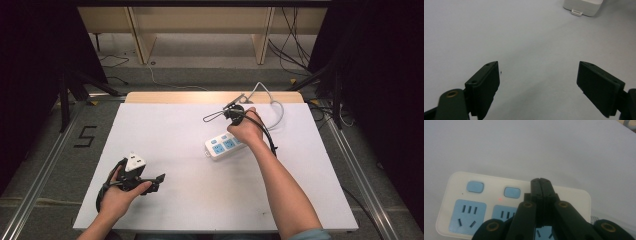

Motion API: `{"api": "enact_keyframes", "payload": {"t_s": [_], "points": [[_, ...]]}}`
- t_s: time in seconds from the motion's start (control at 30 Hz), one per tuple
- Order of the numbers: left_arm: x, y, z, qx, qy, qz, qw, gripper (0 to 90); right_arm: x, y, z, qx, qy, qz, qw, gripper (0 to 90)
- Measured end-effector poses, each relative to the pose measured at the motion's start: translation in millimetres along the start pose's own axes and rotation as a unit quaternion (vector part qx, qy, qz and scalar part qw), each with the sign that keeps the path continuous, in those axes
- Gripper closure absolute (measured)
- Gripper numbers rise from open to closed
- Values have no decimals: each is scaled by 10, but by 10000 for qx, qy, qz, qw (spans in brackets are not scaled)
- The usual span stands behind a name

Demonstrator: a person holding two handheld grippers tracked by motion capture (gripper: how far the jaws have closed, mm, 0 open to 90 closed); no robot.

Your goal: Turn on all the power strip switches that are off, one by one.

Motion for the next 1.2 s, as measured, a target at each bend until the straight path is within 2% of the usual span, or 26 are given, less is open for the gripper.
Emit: {"api": "enact_keyframes", "payload": {"t_s": [0.8, 1.2], "points": [[-6, 2, -2, 7, 5, -7, 10000, 183, 194, 21, -66, -40, -68, -266, 9996, 900], [-11, 0, -5, -5, 13, 2, 10000, 183, 332, 6, -182, -63, -177, -334, 9993, 900]]}}
Point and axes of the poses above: each handheld gripper's, and its own axes: y roughly forward along the jaws, z roughly out of its underside, x roughly to its left, the point moved 5 cm from there along y, roughly forward along the jaws, and after that the axes turned 1 degree about -y, right-handed, at the moved point
